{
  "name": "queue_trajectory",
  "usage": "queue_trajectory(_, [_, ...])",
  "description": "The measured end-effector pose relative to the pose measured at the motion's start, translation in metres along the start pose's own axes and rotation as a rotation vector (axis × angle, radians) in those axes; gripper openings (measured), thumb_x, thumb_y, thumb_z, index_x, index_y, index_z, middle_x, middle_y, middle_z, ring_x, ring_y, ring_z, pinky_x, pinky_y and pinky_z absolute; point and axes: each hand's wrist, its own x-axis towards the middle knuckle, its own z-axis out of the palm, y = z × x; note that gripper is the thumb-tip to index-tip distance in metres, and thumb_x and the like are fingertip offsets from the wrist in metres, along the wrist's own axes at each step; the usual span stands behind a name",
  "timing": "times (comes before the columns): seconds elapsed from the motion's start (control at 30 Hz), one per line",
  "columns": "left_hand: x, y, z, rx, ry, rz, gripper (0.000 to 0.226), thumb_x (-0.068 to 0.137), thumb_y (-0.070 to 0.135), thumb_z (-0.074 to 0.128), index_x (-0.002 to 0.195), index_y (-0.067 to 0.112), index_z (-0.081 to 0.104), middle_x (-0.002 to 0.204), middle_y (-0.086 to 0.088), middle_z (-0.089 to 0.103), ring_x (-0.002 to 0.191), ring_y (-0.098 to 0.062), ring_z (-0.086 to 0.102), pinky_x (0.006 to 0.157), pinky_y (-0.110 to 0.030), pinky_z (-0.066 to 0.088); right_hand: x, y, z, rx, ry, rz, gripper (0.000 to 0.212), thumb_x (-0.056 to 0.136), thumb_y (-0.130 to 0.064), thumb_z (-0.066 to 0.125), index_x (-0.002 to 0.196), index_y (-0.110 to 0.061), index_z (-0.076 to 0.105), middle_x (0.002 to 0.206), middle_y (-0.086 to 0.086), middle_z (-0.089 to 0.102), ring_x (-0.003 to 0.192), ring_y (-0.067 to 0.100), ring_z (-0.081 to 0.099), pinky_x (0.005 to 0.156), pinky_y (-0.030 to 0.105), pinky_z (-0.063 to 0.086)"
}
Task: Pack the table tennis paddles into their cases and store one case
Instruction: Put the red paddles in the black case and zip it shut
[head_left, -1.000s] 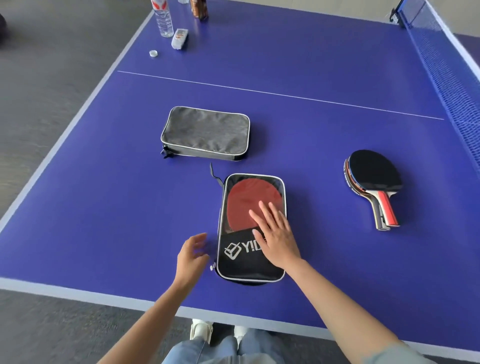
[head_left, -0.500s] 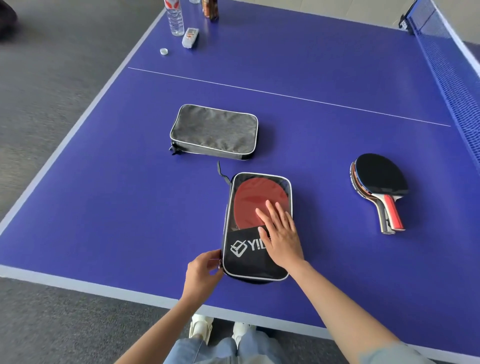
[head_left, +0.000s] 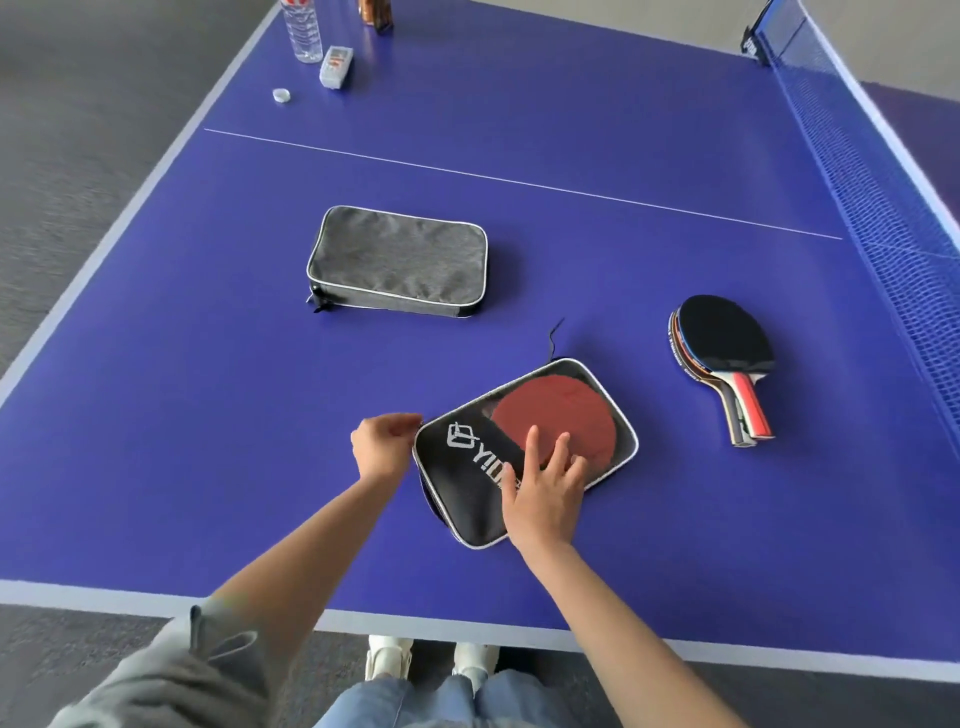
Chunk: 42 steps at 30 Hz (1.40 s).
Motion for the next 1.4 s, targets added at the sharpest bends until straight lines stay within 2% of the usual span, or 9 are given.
queue_trajectory(0.1, [0.027,0.015,-0.006,0.077,-0.016,-0.045,0.007,0.071,0.014,0.075,0.078,0.011,0.076,0.07,-0.005,0.063,0.064,-0.022,0.05,0.061,-0.02,0.044,-0.001,-0.006,-0.005,-0.02,-0.02,-0.059,0.064,0.096,-0.045,0.035,0.148,-0.013,0.017,0.149,0.023,0.025,0.128,0.036,0.03,0.106,0.044,0.031])
queue_trajectory(0.2, [0.036,0.015,-0.015,0.139,-0.111,0.054,0.01,0.078,0.012,0.073,0.085,0.004,0.076,0.075,-0.011,0.067,0.069,-0.023,0.055,0.072,-0.029,0.048,0.01,-0.012,-0.012,-0.005,0.049,-0.201,0.061,0.093,-0.045,0.041,0.142,-0.01,0.03,0.151,0.017,0.024,0.137,0.034,0.023,0.111,0.047,0.024])
queue_trajectory(0.4, [0.036,-0.003,-0.022,0.172,-0.137,0.119,0.012,0.085,0.008,0.063,0.087,0.006,0.075,0.081,-0.013,0.073,0.08,-0.027,0.07,0.082,-0.034,0.055,0.043,-0.02,-0.01,-0.068,-0.121,-0.887,0.064,0.092,-0.059,0.033,0.148,-0.04,0.009,0.16,-0.004,-0.005,0.147,0.024,-0.01,0.119,0.047,-0.004])
queue_trajectory(0.5, [0.036,-0.005,-0.018,0.213,-0.108,0.138,0.015,0.086,0.006,0.059,0.086,0.008,0.074,0.08,-0.009,0.072,0.075,-0.023,0.068,0.073,-0.028,0.052,0.049,-0.025,0.001,-0.117,-0.087,-0.839,0.066,0.09,-0.065,0.026,0.148,-0.041,0.002,0.16,-0.005,-0.008,0.146,0.025,-0.014,0.118,0.052,-0.005])
queue_trajectory(0.7, [0.036,-0.006,-0.02,0.263,-0.126,0.22,0.01,0.085,-0.001,0.059,0.081,0.002,0.069,0.08,-0.01,0.069,0.072,-0.024,0.062,0.068,-0.031,0.051,0.052,-0.039,0.009,-0.111,0.051,-0.683,0.059,0.093,-0.063,0.019,0.147,-0.041,0.01,0.16,-0.005,0.009,0.148,0.024,0.004,0.117,0.052,0.015])
queue_trajectory(1.0, [0.003,-0.033,-0.041,0.268,-0.119,0.257,0.018,0.078,-0.014,0.055,0.071,-0.001,0.065,0.079,-0.013,0.067,0.073,-0.029,0.064,0.072,-0.041,0.055,0.054,-0.04,0.018,-0.108,0.086,-0.662,0.053,0.095,-0.058,0.017,0.146,-0.042,0.017,0.159,-0.004,0.014,0.147,0.023,0.009,0.117,0.052,0.015])
queue_trajectory(1.13, [-0.031,-0.05,-0.038,0.249,-0.199,0.18,0.013,0.081,-0.005,0.062,0.072,0.001,0.067,0.071,-0.007,0.068,0.064,-0.022,0.062,0.069,-0.035,0.055,0.054,-0.044,0.016,-0.094,0.077,-0.644,0.052,0.096,-0.054,0.017,0.145,-0.04,0.024,0.158,-0.002,0.017,0.147,0.024,0.012,0.117,0.053,0.016])
queue_trajectory(1.3, [-0.052,-0.048,-0.038,0.13,-0.117,0.08,0.011,0.082,-0.001,0.064,0.075,0.005,0.069,0.065,0.001,0.066,0.056,-0.006,0.06,0.056,-0.006,0.046,0.048,-0.052,0.007,-0.057,0.028,-0.642,0.049,0.098,-0.045,0.026,0.147,-0.034,0.024,0.159,0.0,0.011,0.147,0.026,0.006,0.116,0.054,0.007])
queue_trajectory(1.4, [-0.05,-0.038,-0.043,-0.011,-0.056,0.002,0.01,0.079,0.005,0.071,0.071,0.012,0.07,0.066,0.001,0.069,0.059,-0.013,0.065,0.056,-0.009,0.049,0.034,-0.057,0.002,0.133,0.004,-0.753,0.045,0.094,-0.04,0.046,0.137,-0.024,0.047,0.152,0.007,0.031,0.141,0.029,0.026,0.115,0.051,0.022])
